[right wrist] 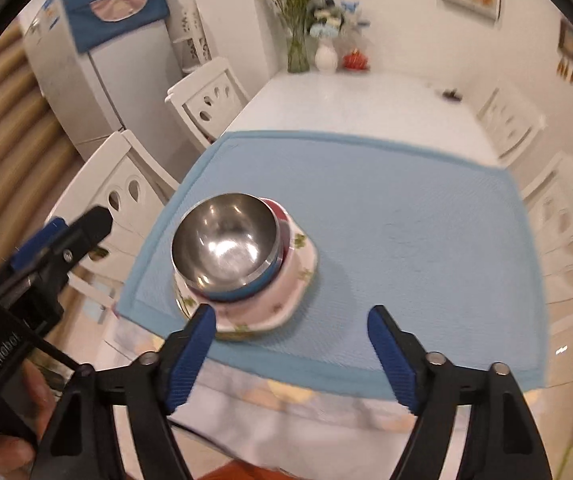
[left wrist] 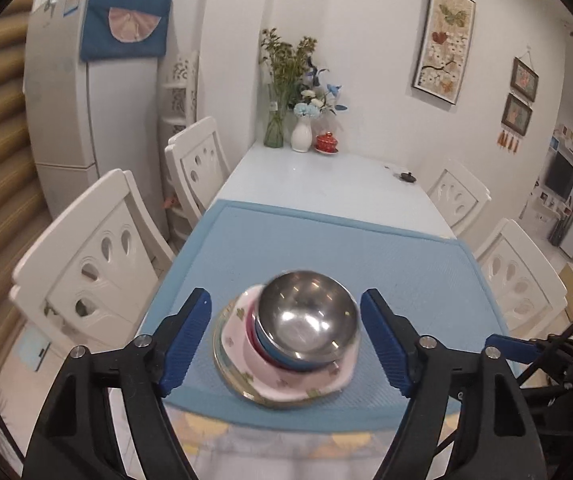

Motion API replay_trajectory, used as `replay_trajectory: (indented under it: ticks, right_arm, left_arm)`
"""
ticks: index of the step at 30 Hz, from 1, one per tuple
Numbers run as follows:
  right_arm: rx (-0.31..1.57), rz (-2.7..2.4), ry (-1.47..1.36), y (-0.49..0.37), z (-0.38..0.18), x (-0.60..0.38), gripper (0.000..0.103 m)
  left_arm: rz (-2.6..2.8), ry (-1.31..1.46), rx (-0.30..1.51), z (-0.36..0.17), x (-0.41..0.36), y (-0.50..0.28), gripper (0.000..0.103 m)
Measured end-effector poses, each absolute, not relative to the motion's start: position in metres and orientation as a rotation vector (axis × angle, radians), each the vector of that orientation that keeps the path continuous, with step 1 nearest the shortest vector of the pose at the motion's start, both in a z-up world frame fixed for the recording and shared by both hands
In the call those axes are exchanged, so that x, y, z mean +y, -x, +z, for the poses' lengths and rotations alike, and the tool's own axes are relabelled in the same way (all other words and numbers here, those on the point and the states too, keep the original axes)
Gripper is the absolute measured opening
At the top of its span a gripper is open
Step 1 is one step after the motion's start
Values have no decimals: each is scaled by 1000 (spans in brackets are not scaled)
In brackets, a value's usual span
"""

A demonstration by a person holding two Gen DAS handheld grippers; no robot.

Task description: Organize plates and bowls

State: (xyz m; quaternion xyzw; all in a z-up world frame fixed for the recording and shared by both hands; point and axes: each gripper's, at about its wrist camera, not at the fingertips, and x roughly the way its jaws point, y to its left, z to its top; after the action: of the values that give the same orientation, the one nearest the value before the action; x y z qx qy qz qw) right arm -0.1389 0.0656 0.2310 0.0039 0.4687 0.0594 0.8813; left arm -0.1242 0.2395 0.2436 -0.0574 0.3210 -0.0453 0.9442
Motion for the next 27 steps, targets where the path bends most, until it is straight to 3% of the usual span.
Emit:
replay_trajectory:
  ticks: [4, 13, 27]
  right_arm:
    - [952, 106, -19, 184, 241, 54, 78]
    - [945, 88, -66, 239, 247, 54, 78]
    - [977, -4, -103, 216, 232, 76, 78]
  left_arm:
    - [-74, 95, 641, 254, 226, 162, 87]
    - [0, 119, 675, 263, 221, 222, 87]
    - [21, 77, 713, 251, 234, 207, 87]
